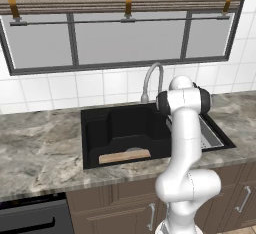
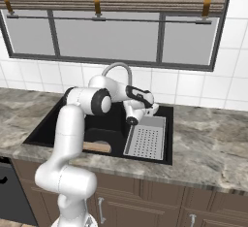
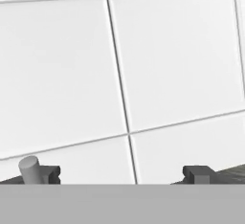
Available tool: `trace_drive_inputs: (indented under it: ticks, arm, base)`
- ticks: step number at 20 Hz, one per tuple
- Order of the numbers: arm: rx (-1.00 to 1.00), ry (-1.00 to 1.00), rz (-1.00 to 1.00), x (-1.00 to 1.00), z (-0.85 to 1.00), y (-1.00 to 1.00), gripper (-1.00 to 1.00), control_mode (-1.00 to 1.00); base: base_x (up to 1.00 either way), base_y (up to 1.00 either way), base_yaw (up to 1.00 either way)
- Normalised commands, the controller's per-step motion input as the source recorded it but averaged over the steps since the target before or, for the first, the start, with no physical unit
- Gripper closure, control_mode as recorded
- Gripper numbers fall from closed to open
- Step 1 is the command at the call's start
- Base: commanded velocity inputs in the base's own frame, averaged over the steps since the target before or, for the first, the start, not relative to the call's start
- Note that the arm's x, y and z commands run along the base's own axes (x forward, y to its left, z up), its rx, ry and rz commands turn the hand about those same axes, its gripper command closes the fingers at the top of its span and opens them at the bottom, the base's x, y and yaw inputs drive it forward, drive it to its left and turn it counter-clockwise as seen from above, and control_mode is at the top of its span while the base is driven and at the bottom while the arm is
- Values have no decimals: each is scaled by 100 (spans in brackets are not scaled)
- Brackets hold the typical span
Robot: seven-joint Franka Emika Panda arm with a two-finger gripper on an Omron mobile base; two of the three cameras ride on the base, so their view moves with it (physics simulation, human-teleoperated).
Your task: Turn on the sink faucet with hot water and rinse the cutting board for ten seconds, then turn off the faucet. Push the cutting board to reach the water if necessary.
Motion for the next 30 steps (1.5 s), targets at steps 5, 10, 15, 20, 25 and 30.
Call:
trace_drive_inputs:
  ticks: [5, 10, 15, 20, 25, 30]
  arm:
    - [7, 0, 0, -47, 0, -100, -100, -100]
    - [8, 0, 0, -35, 0, -100, -100, -100]
    - [6, 0, 0, -22, 0, -96, -100, -100]
    - [1, 0, 0, -2, 0, -57, -100, -100]
    - [0, 0, 0, 0, 0, -38, -100, -100]
    - [0, 0, 0, 0, 0, -2, -100, -100]
  base:
    - [0, 0, 0]
    - [0, 0, 0]
    - [0, 0, 0]
    - [0, 0, 0]
    - [0, 0, 0]
    - [0, 0, 0]
